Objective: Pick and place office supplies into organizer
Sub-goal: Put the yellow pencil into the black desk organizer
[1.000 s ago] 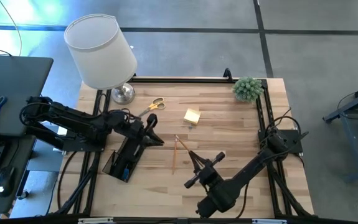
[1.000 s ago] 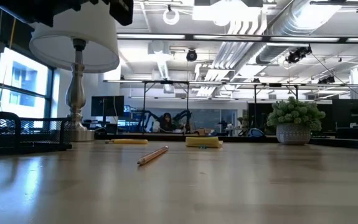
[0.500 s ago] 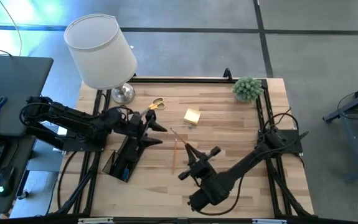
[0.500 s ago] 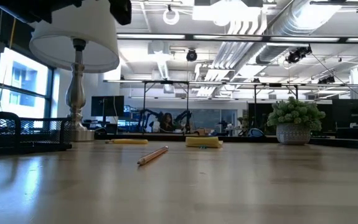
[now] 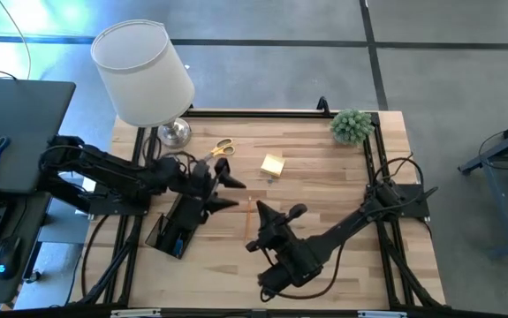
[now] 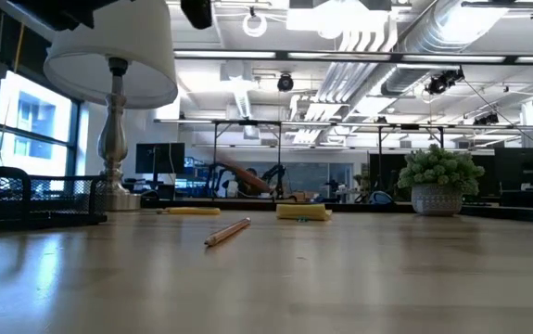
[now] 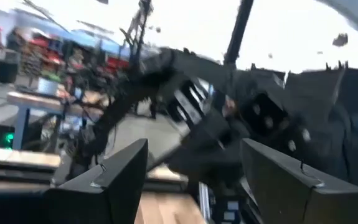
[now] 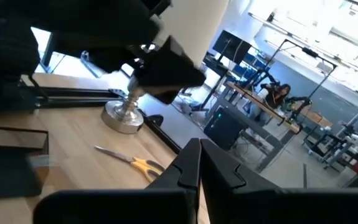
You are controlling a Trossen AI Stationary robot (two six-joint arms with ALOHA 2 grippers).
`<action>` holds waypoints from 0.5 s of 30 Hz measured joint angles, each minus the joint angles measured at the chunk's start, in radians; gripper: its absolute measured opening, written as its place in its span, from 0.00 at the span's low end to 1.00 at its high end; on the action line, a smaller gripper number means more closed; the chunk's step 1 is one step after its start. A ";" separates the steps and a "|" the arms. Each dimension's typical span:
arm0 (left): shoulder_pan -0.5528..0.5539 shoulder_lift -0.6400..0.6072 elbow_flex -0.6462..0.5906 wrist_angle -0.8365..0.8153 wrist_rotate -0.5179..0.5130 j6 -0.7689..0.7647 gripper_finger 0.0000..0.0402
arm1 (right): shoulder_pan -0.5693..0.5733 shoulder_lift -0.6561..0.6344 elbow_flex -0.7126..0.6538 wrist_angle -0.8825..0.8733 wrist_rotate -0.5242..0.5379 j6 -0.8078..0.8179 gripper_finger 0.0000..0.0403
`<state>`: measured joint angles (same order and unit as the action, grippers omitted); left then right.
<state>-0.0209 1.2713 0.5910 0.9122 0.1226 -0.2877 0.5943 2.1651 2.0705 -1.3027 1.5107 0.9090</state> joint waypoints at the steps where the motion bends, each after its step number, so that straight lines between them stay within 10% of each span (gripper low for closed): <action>1: -0.008 0.004 0.003 -0.018 0.005 0.016 0.61 | -0.002 0.000 0.000 0.004 -0.003 -0.008 0.00; 15: -0.006 -0.200 0.008 -0.429 0.075 0.127 0.61 | -0.085 0.000 -0.073 0.022 -0.490 -0.039 0.03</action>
<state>-0.0266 1.0717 0.5995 0.4830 0.1981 -0.1610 0.5092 2.1647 1.9978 -1.2803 1.0203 0.8702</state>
